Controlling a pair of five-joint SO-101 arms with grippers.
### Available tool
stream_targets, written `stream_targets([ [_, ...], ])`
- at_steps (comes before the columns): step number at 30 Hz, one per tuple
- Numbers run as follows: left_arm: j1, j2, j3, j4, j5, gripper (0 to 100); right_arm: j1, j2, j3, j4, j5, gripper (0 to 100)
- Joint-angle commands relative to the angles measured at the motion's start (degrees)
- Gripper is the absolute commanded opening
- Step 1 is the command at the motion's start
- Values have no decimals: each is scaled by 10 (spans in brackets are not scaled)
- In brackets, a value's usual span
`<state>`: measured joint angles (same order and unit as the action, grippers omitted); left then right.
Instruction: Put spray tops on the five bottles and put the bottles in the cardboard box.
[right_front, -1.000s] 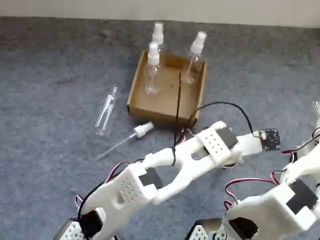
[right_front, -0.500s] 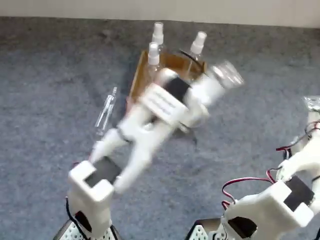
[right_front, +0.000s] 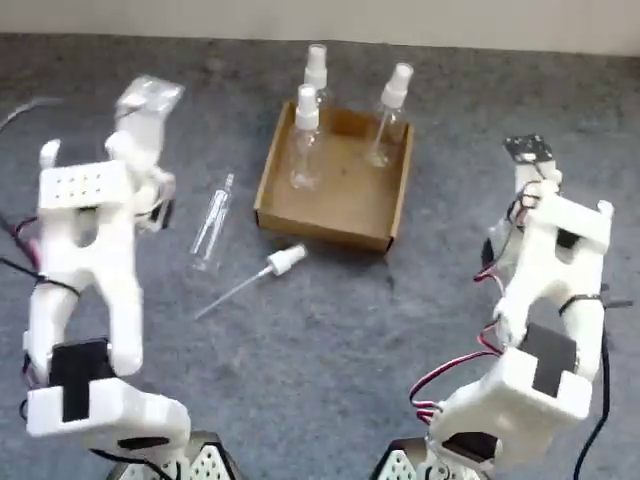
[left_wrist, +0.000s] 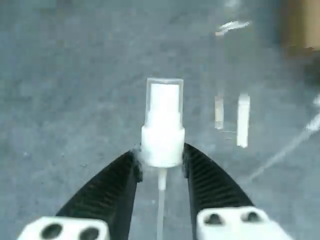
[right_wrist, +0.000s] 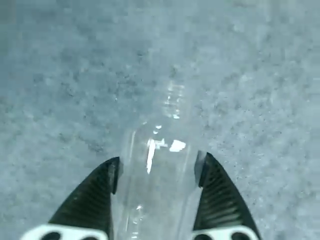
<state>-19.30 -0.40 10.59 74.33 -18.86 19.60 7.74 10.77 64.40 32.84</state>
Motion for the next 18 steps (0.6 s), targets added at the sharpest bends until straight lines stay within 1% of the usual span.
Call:
stream_targets([
  [1, -37, 22, 53, -105, 4, 7, -7, -4, -29, -9, -25, 6],
  [4, -42, 73, 51, -147, 19, 8, -7, 23, -33, -9, -25, 6],
  [7, -41, 124, 19, -149, 21, 9, 3, 66, -69, -6, -25, 6],
  [8, -42, 136, 8, -149, 20, 18, 10, 78, -80, -5, -25, 6],
  [10, -44, 153, -11, -147, 19, 66, 22, 95, -100, -5, -24, 7],
  [14, -44, 154, -51, -101, 18, 167, 28, 99, -107, -5, -13, 7],
  [16, -44, 155, -87, -65, 18, 170, 27, 99, -106, -4, 12, 12],
  [18, -43, 156, -120, -40, 18, 171, 27, 102, -106, 8, 23, 50],
])
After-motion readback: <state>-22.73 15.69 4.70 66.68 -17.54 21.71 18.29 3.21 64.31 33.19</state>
